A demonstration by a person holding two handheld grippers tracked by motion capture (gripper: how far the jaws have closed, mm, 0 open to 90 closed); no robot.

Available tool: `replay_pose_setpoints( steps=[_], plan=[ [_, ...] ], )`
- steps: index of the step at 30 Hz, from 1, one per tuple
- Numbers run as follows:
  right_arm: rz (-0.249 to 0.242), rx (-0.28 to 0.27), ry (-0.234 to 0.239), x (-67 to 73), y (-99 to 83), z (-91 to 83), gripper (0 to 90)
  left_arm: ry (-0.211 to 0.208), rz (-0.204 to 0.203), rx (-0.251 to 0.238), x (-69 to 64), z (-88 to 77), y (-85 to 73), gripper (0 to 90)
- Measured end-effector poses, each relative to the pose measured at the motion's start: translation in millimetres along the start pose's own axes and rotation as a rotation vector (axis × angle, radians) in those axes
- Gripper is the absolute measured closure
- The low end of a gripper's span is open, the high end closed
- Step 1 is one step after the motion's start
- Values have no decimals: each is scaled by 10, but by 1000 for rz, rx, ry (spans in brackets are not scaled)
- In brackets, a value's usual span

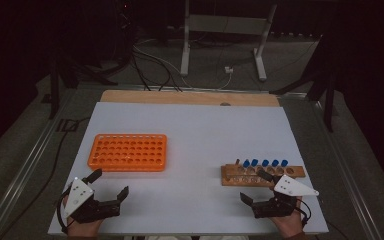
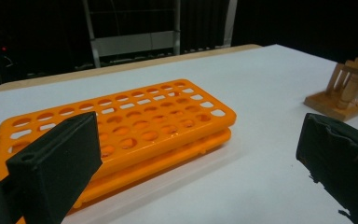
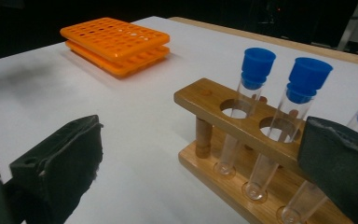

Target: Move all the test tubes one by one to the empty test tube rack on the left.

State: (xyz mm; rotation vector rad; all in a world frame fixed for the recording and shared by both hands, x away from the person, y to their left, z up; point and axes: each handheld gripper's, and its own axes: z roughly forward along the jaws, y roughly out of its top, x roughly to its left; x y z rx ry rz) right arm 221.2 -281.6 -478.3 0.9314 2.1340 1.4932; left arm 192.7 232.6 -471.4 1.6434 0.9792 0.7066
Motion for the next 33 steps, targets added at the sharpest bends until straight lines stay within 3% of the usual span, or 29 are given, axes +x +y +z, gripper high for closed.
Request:
replay_pose_setpoints(
  steps=[9, 13, 18, 22, 33],
  plan=[
    [-4, -3, 15, 39, 39, -14, 0, 52, -26, -7, 58, -56, 9, 9],
    [2, -6, 23, 37, 84, -34, 0, 59, -36, -8, 66, -56, 10, 9],
    [-3, 28, 42, 10, 168, -72, 0, 56, -45, 7, 75, -47, 2, 8],
    [-6, 13, 42, -18, 279, -164, 0, 59, -46, 2, 72, -51, 1, 8],
    [-27, 5, -71, -279, 537, -349, 0, 56, -54, 6, 62, -39, -12, 9]
  ],
)
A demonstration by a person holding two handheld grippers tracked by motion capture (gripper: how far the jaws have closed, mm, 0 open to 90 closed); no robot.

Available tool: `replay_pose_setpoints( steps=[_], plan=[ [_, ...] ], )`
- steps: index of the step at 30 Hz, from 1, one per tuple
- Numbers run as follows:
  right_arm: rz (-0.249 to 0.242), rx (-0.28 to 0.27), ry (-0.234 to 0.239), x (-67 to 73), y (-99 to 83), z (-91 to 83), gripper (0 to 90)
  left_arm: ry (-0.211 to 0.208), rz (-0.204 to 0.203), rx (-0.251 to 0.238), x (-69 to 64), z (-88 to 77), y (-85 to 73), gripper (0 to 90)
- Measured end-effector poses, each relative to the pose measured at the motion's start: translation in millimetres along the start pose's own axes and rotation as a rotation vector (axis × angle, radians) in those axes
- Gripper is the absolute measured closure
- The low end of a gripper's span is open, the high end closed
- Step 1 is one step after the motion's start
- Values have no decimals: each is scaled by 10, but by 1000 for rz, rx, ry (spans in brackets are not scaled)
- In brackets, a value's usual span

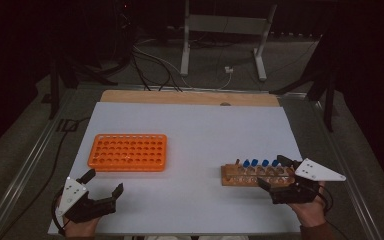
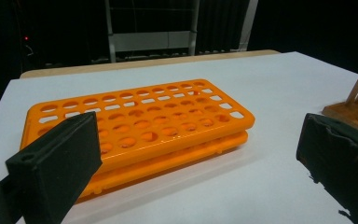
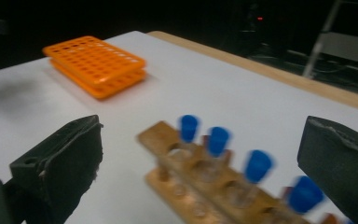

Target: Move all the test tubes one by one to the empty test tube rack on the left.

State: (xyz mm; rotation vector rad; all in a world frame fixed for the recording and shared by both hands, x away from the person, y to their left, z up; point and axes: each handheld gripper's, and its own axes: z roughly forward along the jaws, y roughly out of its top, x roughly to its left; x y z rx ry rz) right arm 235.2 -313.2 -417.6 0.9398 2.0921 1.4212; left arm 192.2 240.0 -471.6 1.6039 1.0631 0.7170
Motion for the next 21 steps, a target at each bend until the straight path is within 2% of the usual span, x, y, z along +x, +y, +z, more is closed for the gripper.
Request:
replay_pose_setpoints(
  steps=[4, 5, 6, 7, 8, 15, 18, 21],
  plan=[
    [30, 0, -37, -162, 5, -30, 20, -5, 0, 3, -7, 13, -5, 9],
    [30, 0, -37, -162, 5, -30, 20, -5, 0, 3, -7, 13, -5, 9],
    [49, 4, -57, -251, -13, -46, 35, -8, 3, 7, -12, 20, -8, 9],
    [49, 4, -57, -251, -13, -46, 35, -8, 3, 7, -12, 20, -8, 9],
    [66, 14, -74, -325, -41, -57, 56, -11, 7, 11, -20, 28, -9, 9],
    [114, 3, -116, -475, -164, -120, 160, -15, 13, 17, -37, 42, -12, 9],
    [126, -6, -133, -512, -212, -157, 236, -15, 8, 15, -31, 40, -13, 9],
    [127, -3, -144, -533, -248, -190, 367, -16, 6, 14, -31, 41, -14, 9]
  ],
)
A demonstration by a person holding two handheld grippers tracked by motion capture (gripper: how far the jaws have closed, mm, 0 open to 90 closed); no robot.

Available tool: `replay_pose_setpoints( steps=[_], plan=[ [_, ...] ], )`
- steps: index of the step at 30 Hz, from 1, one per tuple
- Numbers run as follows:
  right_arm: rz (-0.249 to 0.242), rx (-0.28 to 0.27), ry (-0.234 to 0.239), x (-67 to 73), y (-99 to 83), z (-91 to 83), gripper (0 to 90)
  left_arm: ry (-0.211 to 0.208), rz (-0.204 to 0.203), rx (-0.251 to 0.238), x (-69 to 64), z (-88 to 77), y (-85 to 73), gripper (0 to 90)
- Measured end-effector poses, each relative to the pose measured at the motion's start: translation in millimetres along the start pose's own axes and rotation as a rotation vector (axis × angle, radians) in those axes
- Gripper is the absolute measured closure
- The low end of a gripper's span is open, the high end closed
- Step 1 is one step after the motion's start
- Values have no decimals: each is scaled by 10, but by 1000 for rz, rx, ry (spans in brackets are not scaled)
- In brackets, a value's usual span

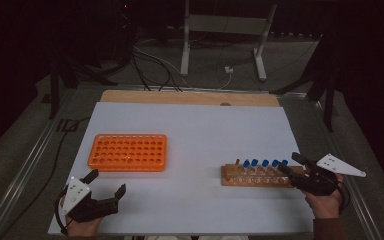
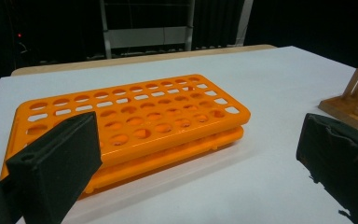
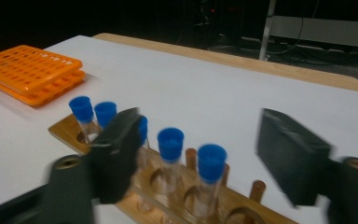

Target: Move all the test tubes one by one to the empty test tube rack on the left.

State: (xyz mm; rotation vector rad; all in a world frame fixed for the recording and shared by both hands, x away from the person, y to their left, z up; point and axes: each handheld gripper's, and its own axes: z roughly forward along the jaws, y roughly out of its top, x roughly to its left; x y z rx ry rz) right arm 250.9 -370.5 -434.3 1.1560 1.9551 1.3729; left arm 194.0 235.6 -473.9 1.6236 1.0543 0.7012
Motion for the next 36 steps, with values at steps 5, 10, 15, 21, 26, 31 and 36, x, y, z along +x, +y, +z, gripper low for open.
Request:
replay_pose_setpoints(
  steps=[5, 10, 15, 21, 26, 31, 36],
  plan=[
    [-20, 27, -4, -21, -66, -7, 525, 1, 2, 3, -2, 5, -1, 9],
    [-22, 61, -3, -33, -128, 37, 599, 0, 1, 2, -2, 5, -2, 9],
    [-17, 93, 3, -63, -185, 105, 647, 0, -1, 1, 1, 2, -1, 9],
    [-23, 115, 3, -58, -227, 143, 672, -1, -1, 0, 0, 0, -1, 9],
    [-28, 123, 0, -52, -233, 157, 694, -1, 1, 1, -2, 2, -2, 9],
    [-35, 117, -12, -48, -242, 163, 748, 0, 1, 4, -3, 4, -3, 9],
    [-50, 110, -13, -26, -236, 155, 758, -1, 6, 8, -9, 12, -4, 9]
  ],
)
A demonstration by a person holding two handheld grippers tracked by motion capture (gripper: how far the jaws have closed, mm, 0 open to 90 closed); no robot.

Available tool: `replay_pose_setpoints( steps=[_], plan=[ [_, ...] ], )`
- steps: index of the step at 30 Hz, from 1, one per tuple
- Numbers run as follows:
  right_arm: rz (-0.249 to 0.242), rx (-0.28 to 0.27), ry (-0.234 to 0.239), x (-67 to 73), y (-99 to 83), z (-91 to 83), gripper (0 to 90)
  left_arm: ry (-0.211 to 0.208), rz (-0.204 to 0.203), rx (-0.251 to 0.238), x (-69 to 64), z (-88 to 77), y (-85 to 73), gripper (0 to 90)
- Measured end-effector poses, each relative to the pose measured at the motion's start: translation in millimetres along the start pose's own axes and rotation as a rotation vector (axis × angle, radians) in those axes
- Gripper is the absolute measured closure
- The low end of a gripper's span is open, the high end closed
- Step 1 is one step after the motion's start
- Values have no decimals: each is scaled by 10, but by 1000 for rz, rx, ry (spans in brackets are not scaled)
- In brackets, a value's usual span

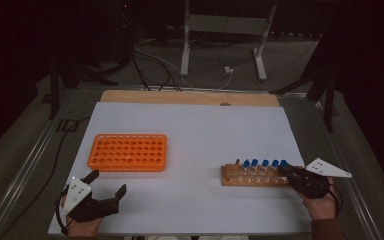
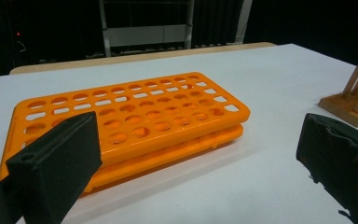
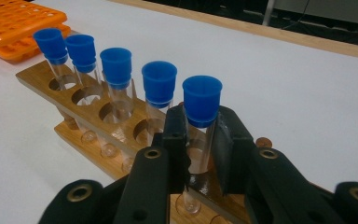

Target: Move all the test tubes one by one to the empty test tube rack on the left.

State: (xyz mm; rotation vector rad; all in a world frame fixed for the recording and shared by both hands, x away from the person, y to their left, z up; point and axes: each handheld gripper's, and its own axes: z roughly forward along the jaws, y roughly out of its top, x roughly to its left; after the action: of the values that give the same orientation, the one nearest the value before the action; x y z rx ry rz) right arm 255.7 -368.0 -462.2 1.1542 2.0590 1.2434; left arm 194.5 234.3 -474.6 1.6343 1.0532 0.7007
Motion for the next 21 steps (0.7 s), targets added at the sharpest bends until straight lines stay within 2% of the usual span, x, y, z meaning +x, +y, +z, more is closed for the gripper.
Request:
replay_pose_setpoints(
  steps=[21],
  plan=[
    [24, -98, -2, -8, 183, -220, 762, -1, -1, 6, 0, 7, -2, 9]
  ],
)
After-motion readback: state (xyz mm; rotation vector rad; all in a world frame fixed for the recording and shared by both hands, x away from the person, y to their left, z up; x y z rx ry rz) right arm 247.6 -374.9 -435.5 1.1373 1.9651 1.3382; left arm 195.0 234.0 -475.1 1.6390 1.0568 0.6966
